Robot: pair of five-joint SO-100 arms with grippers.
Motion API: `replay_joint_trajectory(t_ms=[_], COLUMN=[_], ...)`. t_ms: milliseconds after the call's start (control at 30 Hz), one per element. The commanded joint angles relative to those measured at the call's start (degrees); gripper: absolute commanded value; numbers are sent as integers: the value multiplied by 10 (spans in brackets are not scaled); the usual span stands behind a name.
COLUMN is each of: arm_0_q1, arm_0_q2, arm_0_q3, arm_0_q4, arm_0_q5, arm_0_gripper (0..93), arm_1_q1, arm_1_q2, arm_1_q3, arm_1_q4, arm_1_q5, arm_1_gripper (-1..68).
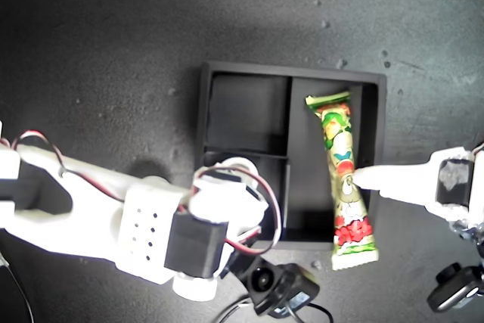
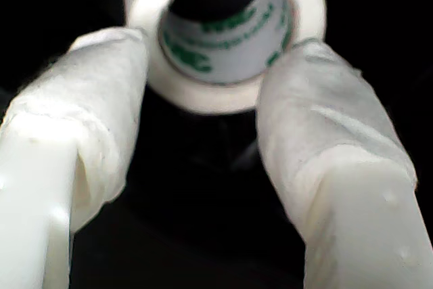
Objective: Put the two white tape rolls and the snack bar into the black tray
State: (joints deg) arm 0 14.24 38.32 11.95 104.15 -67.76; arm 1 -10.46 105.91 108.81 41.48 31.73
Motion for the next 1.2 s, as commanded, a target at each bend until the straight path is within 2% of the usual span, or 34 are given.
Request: replay_joint_trajectory(t_ms=[0, 133, 267, 400, 467, 600, 800, 967, 1167], arm_0_q1=[4, -7, -33, -67, -78, -80, -11, 42, 103], arm_0_q2=[67, 112, 207, 323, 386, 483, 533, 548, 483], arm_0_q3=[19, 50, 109, 196, 268, 433, 608, 744, 718], arm_0_q4=[12, 12, 12, 12, 11, 4, -103, -255, -302], arm_0_q5=[-7, 3, 24, 36, 11, -91, -232, -283, -331], arm_0_gripper=[138, 137, 129, 121, 119, 121, 125, 128, 132], arm_1_q1=[1, 25, 79, 125, 132, 132, 97, 59, 50], arm_1_q2=[4, 4, 12, 18, 50, 202, 407, 427, 427], arm_1_q3=[-1, -19, -113, -217, -217, -83, 184, 280, 298], arm_1_q4=[14, 54, 161, 282, 309, 297, 212, 153, 141], arm_1_q5=[-18, -12, 29, 160, 241, 400, 511, 526, 525], arm_1_gripper=[269, 257, 228, 215, 209, 195, 174, 172, 172])
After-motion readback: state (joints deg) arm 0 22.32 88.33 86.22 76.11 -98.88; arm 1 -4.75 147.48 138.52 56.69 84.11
